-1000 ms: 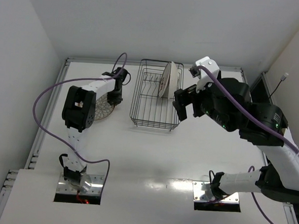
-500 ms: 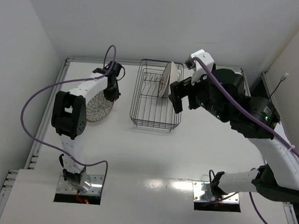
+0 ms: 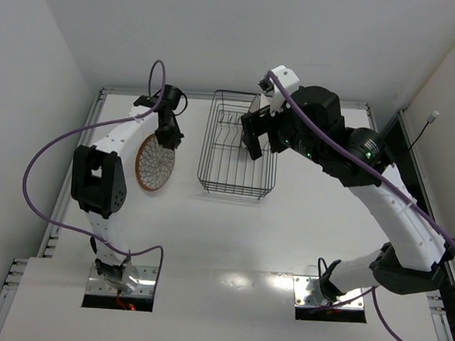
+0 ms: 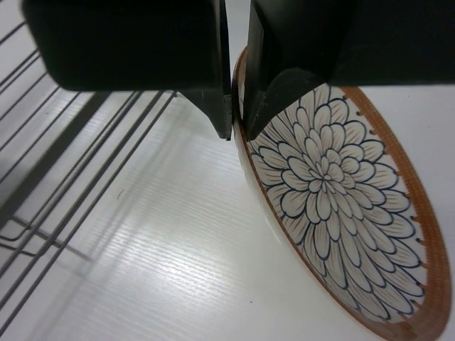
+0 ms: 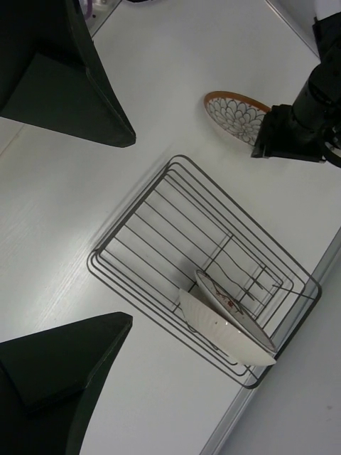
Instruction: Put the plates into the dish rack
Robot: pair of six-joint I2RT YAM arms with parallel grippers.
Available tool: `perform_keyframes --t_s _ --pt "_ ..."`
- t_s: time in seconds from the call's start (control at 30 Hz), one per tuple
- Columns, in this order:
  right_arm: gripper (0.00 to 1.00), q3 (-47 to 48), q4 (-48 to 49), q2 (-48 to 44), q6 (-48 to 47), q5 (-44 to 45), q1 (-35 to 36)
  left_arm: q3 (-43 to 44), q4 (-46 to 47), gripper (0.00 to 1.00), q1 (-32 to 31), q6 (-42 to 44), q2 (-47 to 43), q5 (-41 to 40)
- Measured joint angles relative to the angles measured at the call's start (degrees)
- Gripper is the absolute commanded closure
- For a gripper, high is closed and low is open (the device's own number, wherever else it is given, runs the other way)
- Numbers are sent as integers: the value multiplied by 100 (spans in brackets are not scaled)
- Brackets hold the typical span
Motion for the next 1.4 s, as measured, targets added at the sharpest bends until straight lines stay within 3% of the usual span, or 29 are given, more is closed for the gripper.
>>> perform_keyframes --t_s 0.37,0.67,1.03,1.4 --pt "1 -9 17 52 -190 -186 -409 734 -358 100 0 -330 -35 -9" --pt "1 -835 382 -531 -149 -302 -863 2520 -417 100 31 -369 -35 271" --pt "1 -1241 597 -984 -33 -356 -1113 2782 992 100 452 -341 -122 1659" --pt "1 -1239 323 -1095 -37 -367 -1292 2787 4111 100 527 -1578 695 4339"
